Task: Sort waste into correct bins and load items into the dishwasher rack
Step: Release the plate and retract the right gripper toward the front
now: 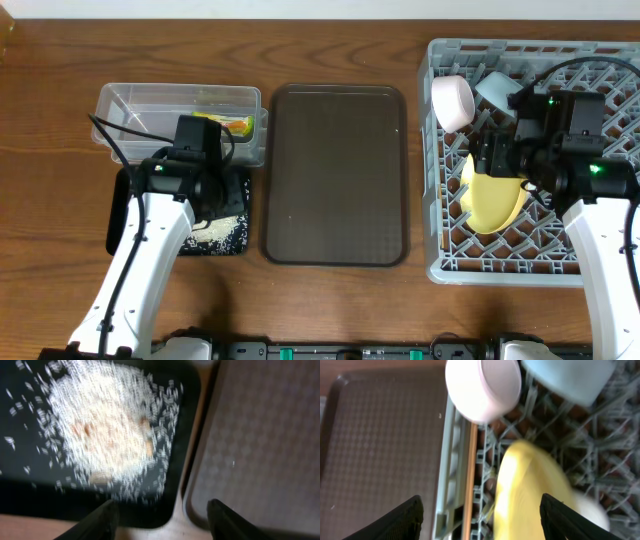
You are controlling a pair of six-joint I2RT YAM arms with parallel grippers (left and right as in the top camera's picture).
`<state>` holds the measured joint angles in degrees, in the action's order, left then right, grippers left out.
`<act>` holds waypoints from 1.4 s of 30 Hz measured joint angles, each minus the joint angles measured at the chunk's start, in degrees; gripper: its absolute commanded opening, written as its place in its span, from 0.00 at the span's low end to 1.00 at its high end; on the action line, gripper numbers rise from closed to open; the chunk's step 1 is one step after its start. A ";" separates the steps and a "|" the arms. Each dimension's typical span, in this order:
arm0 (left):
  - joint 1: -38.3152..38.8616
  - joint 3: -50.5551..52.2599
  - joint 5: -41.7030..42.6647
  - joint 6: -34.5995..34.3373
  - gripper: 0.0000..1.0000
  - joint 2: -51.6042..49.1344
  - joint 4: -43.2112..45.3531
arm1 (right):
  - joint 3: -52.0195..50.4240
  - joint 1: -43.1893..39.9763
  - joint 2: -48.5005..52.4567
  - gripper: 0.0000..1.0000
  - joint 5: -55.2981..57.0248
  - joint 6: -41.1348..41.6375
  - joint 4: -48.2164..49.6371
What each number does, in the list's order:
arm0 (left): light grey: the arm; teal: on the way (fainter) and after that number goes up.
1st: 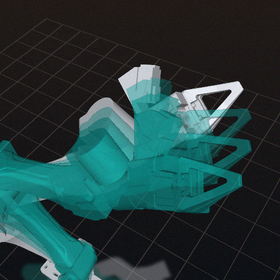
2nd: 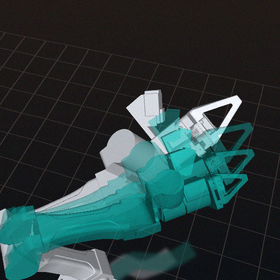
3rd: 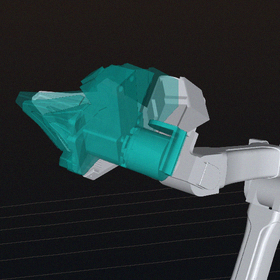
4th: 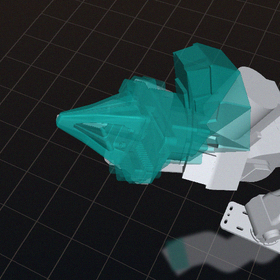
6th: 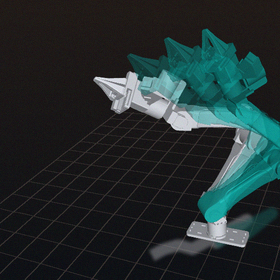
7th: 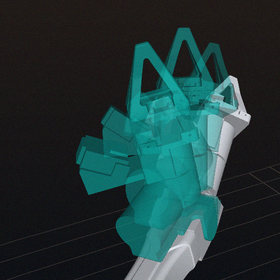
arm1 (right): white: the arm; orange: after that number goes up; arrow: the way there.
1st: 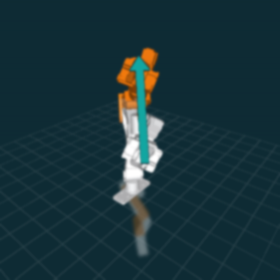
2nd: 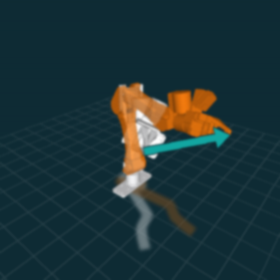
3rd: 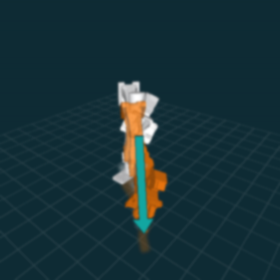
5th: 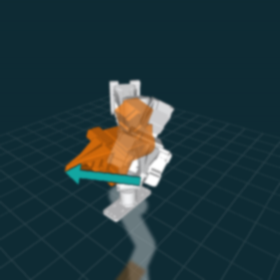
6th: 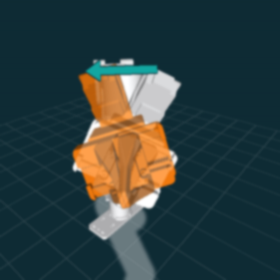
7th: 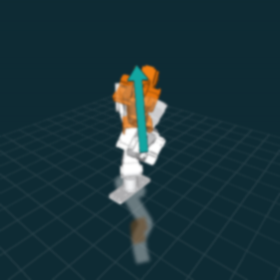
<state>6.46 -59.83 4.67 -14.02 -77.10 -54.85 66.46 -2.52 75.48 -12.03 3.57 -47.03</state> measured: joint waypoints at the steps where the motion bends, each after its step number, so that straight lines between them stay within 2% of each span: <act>1: 0.00 0.02 0.17 0.17 0.59 0.35 -0.17 | 0.00 0.00 -0.15 0.73 -0.04 0.37 -0.74; 8: 0.02 1.25 0.92 0.61 0.61 12.48 0.02 | -2.01 -0.02 -6.84 0.73 0.31 1.68 -2.40; 10: 0.02 2.40 0.70 0.61 0.65 18.60 0.63 | -4.50 -0.02 -11.34 0.74 0.48 1.90 -1.03; 13: 0.02 4.83 0.20 0.98 0.75 25.35 2.03 | -9.07 -0.02 -17.55 0.82 0.52 2.12 1.62; 15: 0.02 7.80 -0.15 1.20 0.85 30.14 3.02 | -13.90 -0.02 -22.67 0.99 0.66 2.82 4.13; 19: 0.02 13.35 -0.44 0.74 0.87 36.94 4.44 | -21.94 -0.02 -30.36 0.99 1.16 2.75 6.88; 25: 0.02 14.56 -0.55 0.76 0.88 37.99 5.46 | -26.51 -0.02 -33.77 0.99 1.73 2.75 6.99; 42: 0.02 14.56 -0.55 0.79 0.89 37.99 5.44 | -27.32 -0.02 -33.62 0.99 2.01 2.75 6.97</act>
<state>6.48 -45.28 4.12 -13.23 -39.11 -49.41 39.13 -2.55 41.87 -10.02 6.33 -40.05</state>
